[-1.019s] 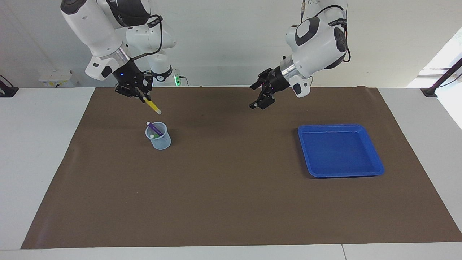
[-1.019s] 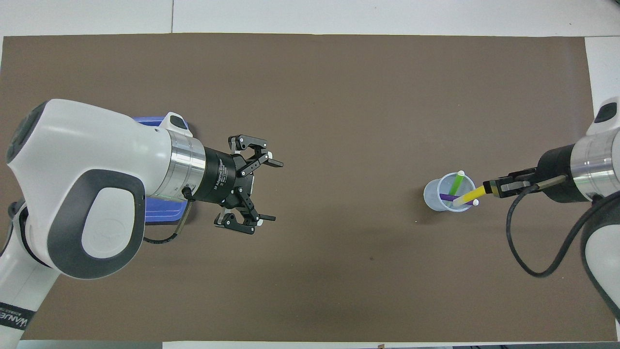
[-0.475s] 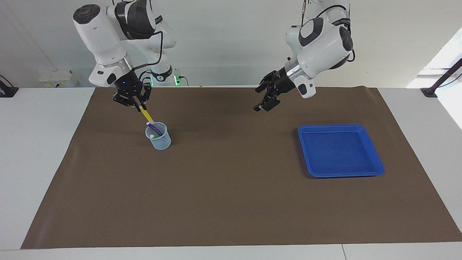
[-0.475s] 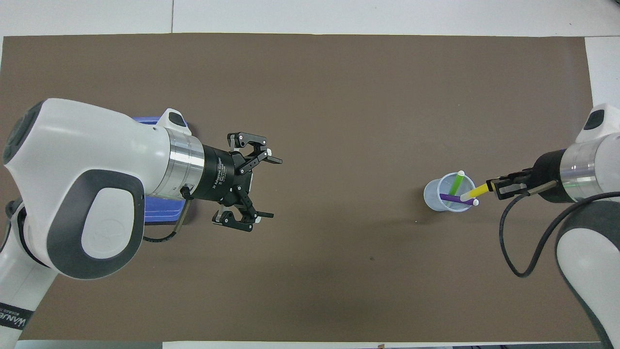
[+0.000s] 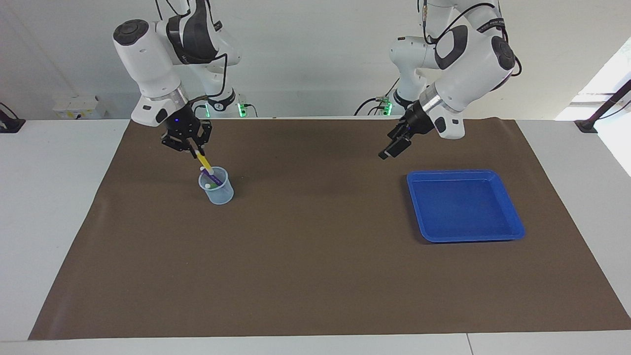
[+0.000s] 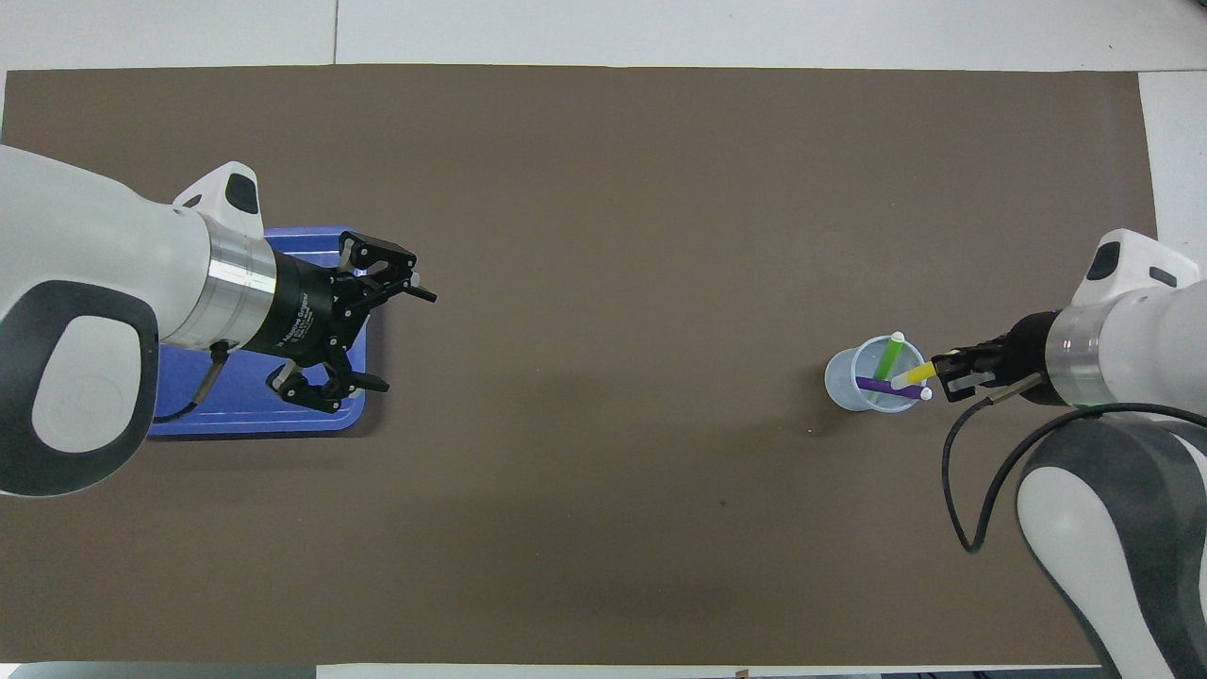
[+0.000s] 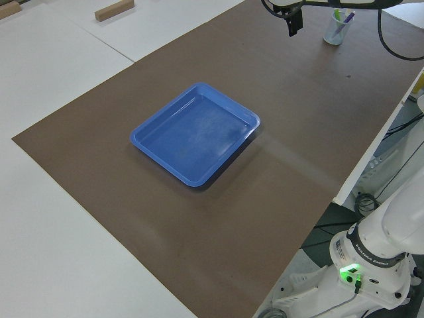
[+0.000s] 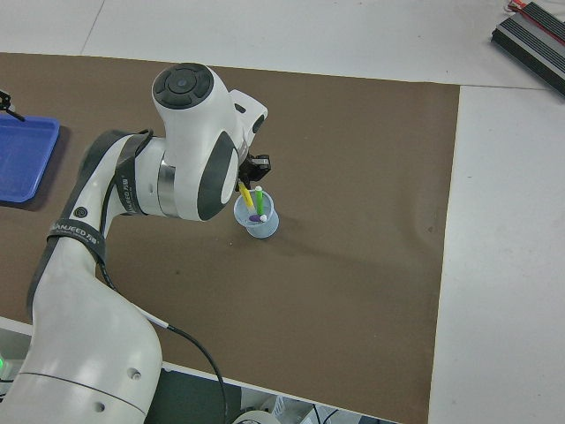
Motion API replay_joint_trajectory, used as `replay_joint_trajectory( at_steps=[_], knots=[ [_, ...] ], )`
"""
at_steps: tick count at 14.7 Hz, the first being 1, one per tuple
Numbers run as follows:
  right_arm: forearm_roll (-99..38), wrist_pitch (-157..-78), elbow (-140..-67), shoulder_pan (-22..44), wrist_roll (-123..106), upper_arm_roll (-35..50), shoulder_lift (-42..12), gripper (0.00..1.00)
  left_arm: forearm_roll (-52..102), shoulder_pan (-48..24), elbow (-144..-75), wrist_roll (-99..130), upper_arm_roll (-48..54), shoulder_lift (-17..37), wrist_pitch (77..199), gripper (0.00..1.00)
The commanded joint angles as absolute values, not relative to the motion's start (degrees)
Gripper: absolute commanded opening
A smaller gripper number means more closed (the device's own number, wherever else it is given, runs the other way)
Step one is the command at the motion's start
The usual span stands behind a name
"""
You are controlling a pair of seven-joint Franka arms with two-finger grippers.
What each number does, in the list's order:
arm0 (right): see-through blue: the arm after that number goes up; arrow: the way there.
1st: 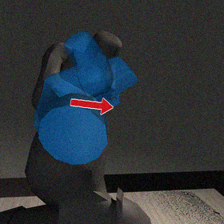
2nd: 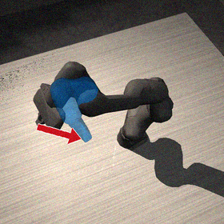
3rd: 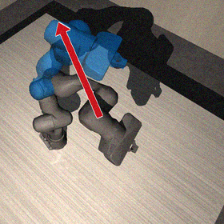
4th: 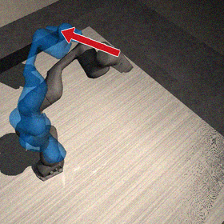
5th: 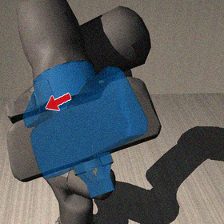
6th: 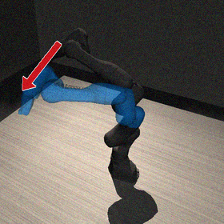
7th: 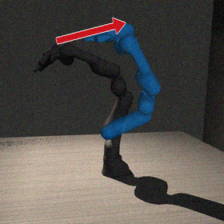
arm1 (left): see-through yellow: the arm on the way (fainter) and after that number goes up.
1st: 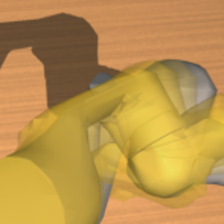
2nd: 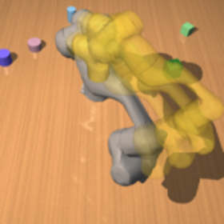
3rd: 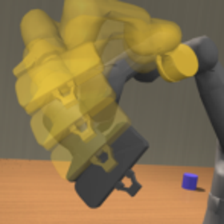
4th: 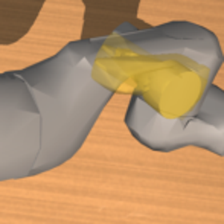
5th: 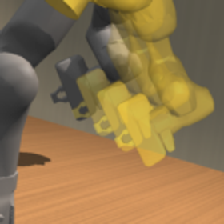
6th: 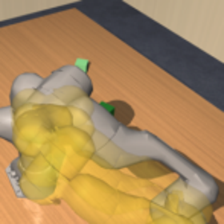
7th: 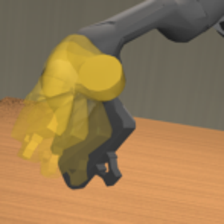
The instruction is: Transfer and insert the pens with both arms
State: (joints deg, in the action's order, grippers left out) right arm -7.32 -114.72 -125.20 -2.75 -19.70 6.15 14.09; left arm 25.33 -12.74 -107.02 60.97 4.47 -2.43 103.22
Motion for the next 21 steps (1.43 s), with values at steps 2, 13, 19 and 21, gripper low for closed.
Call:
replay_joint_trajectory(
  at_steps=[2,13,19,21],
  knots=[
    [-6.3,-115.9,-128.1,-3.1,-19.9,6.4,16.5,0.0,14.1,-10.4,-103.2,45.7,5.0,-1.7,96.0,1.0],
    [-6.8,-112.2,-123.0,-3.0,-20.1,6.4,14.9,1.0,-6.0,-10.2,-90.8,3.4,2.6,-3.3,79.4,1.0],
    [-6.2,-102.7,-111.7,-5.6,-20.0,6.1,11.8,1.0,-2.1,-10.5,-99.7,3.1,-1.3,-7.6,87.3,1.0],
    [-4.6,-98.7,-107.2,-6.6,-20.0,6.1,9.9,1.0,-2.1,-11.0,-101.0,3.3,-1.5,-7.5,90.3,1.0]
  ],
)
